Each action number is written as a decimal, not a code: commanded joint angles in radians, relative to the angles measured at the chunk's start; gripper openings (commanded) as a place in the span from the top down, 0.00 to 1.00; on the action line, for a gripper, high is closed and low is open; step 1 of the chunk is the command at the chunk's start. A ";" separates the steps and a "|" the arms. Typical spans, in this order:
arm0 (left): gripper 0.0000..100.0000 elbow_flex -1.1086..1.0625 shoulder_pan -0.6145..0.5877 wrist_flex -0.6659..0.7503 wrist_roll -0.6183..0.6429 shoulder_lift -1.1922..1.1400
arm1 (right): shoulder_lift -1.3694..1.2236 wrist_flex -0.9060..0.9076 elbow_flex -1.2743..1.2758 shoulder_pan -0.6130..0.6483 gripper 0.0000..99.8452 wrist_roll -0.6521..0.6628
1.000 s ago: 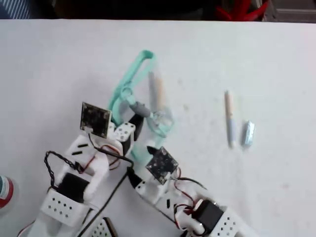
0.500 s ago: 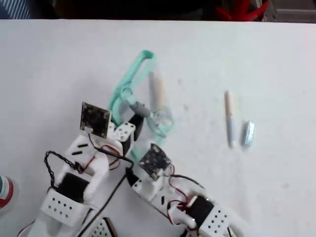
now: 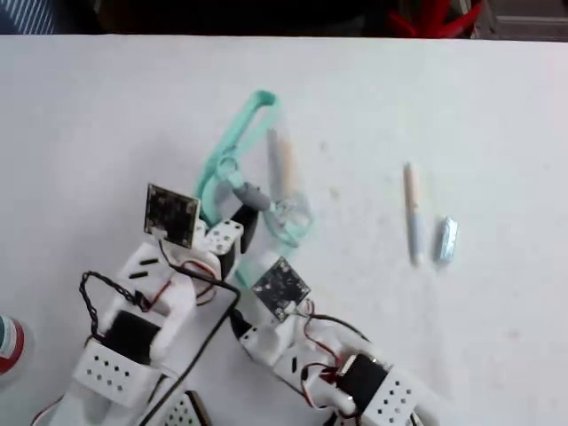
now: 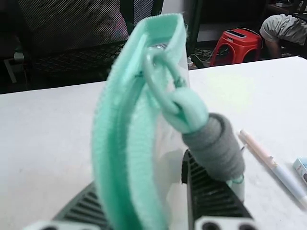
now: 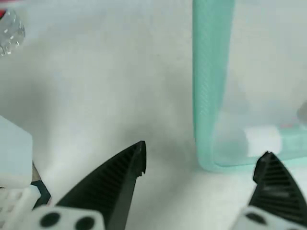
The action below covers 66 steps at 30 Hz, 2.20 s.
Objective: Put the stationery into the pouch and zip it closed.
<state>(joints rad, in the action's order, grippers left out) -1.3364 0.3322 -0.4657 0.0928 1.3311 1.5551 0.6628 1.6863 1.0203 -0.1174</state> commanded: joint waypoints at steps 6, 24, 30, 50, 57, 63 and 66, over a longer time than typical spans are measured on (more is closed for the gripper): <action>0.85 0.028 -0.001 0.029 -0.002 0.010 | 0.136 0.159 0.011 0.070 0.65 0.002; 0.85 0.032 -0.007 0.029 0.000 0.010 | 0.237 0.076 0.005 -0.116 0.65 -0.006; 0.85 0.032 -0.007 0.029 0.000 0.010 | 0.168 0.053 0.008 -0.114 0.65 -0.006; 0.85 0.032 -0.007 0.029 -0.002 0.010 | -0.131 -0.145 0.011 0.004 0.65 0.058; 0.85 0.031 -0.004 0.029 -0.002 0.010 | -0.130 -0.134 0.008 -0.021 0.65 -0.092; 0.85 0.031 -0.005 0.029 -0.002 0.010 | -0.130 -0.137 0.009 -0.024 0.65 -0.106; 0.85 0.031 -0.007 0.029 -0.002 0.010 | -0.130 -0.148 0.000 -0.027 0.65 -0.123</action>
<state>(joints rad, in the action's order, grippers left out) -1.3364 0.3322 -0.4657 0.0928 1.3311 1.4293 0.5386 1.6924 1.0065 -0.2186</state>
